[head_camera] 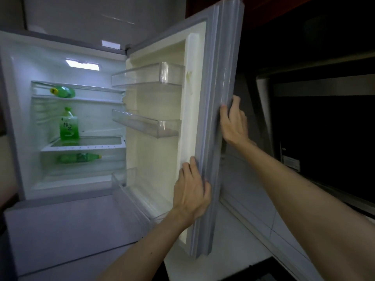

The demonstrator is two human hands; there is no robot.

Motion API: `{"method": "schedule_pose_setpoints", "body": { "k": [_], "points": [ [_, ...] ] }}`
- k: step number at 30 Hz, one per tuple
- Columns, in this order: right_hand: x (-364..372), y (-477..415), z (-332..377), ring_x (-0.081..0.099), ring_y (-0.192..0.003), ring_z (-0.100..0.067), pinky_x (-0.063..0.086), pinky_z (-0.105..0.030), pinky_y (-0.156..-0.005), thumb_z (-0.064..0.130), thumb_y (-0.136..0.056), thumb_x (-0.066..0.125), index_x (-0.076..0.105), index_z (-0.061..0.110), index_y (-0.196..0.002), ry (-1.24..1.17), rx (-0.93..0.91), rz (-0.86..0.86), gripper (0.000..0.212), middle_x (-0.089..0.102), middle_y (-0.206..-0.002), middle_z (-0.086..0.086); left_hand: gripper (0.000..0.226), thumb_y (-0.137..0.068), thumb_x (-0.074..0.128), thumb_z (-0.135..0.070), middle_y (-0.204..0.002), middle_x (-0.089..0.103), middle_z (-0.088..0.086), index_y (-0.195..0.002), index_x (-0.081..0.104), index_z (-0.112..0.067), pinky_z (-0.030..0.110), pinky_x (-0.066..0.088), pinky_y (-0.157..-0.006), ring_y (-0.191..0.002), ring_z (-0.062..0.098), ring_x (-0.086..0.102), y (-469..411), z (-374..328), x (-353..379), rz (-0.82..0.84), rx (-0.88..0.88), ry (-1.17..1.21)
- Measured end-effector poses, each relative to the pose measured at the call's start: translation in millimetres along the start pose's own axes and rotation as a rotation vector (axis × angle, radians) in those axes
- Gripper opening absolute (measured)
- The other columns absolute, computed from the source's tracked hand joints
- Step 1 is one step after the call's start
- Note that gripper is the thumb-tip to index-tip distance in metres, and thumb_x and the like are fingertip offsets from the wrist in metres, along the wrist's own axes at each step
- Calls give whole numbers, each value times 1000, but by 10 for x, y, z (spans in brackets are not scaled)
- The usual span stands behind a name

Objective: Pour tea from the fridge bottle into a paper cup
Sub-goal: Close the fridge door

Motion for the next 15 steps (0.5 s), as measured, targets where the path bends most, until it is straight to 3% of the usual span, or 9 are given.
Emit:
{"method": "schedule_pose_setpoints", "body": {
  "k": [2, 5, 10, 13, 15],
  "points": [
    [39, 1, 145, 61, -74, -11, 48, -24, -62, 27, -104, 37, 31, 9, -138, -67, -96, -9, 39, 61, -104, 1, 70, -88, 32, -40, -115, 45, 8, -147, 25, -3, 30, 51, -69, -93, 20, 50, 39, 90, -135, -66, -7, -32],
    [150, -15, 491, 60, -102, -12, 48, -12, -82, 21, -101, 44, 27, 6, -142, -251, -169, -26, 47, 56, -123, -3, 72, -87, 33, -40, -118, 48, 10, -146, 28, 0, 30, 48, -70, -95, 21, 50, 106, 232, -378, -128, -4, -69],
    [434, 107, 1104, 57, -117, -23, 48, -47, -100, 27, -95, 45, 18, 7, -148, -348, -199, -4, 63, 51, -135, -12, 77, -88, 32, -43, -128, 46, 15, -148, 24, 3, 38, 48, -87, -108, 27, 50, 225, 495, -818, -208, -83, -85],
    [631, 210, 1485, 46, -132, -30, 39, -52, -109, 31, -92, 46, 13, 4, -151, -345, -236, 32, 73, 41, -147, -17, 81, -86, 32, -47, -133, 45, 16, -149, 22, 3, 41, 46, -94, -115, 31, 49, 285, 689, -1092, -248, -176, -93],
    [765, 254, 1735, 30, -143, -28, 25, -46, -119, 27, -92, 49, 11, 4, -154, -342, -259, 51, 77, 27, -157, -16, 83, -85, 28, -50, -137, 43, 15, -150, 19, 1, 41, 43, -97, -120, 30, 46, 335, 839, -1285, -260, -237, -75]
  ]
}}
Point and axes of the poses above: each hand's wrist, its own y-axis away from the middle knuckle, its own x-axis out of the palm, z = x × y, the point moved 2 cm from there along -y, towards the middle knuckle
